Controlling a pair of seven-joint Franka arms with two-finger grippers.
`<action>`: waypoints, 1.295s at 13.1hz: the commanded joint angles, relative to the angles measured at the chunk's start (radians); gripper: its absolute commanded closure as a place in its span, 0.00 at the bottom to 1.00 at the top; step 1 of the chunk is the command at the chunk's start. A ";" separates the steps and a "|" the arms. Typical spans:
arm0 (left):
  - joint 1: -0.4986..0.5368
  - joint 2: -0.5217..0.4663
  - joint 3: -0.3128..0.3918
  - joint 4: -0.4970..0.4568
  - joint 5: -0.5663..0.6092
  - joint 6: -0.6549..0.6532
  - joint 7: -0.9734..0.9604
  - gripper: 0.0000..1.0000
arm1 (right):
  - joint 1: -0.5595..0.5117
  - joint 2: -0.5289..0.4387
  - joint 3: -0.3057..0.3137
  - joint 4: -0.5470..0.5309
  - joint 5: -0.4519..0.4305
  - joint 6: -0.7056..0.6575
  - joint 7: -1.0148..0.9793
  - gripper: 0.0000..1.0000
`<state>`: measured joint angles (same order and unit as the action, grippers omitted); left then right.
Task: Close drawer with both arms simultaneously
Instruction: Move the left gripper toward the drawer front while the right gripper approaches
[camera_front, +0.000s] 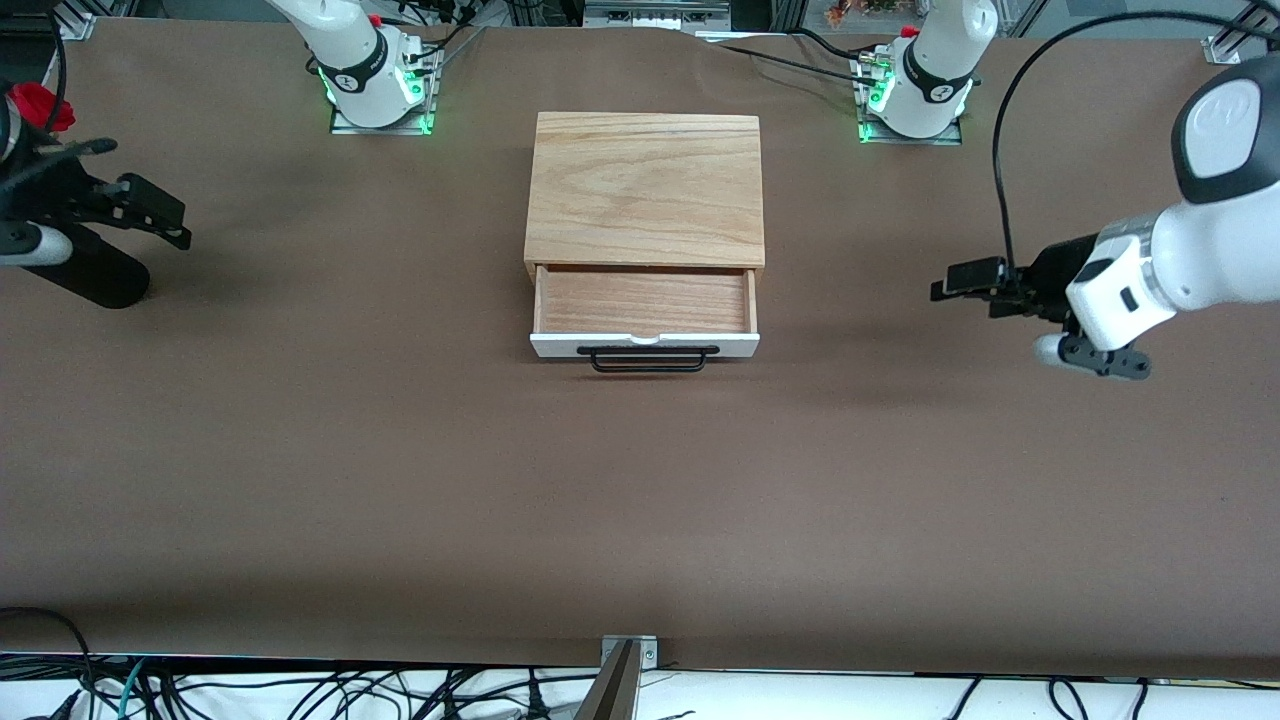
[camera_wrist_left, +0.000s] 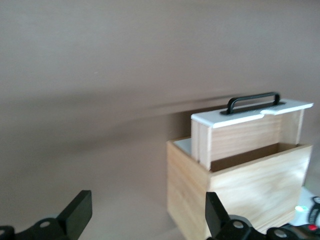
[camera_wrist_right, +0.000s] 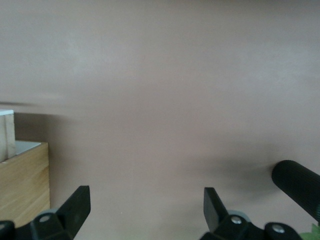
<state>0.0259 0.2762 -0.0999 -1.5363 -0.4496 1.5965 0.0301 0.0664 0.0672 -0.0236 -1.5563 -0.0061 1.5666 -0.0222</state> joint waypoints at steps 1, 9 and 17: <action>-0.006 0.098 -0.009 0.058 -0.101 0.003 0.010 0.00 | 0.019 0.114 0.027 0.019 -0.012 0.062 -0.004 0.00; -0.040 0.335 -0.024 0.059 -0.519 0.065 0.234 0.00 | 0.050 0.365 0.057 0.067 0.402 0.156 -0.165 0.00; -0.153 0.503 -0.026 0.038 -0.796 0.192 0.470 0.00 | 0.076 0.505 0.065 0.052 0.950 0.156 -0.421 0.00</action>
<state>-0.0877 0.7564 -0.1299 -1.5141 -1.2145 1.7413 0.4798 0.1407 0.5252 0.0389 -1.5187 0.8519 1.7452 -0.3738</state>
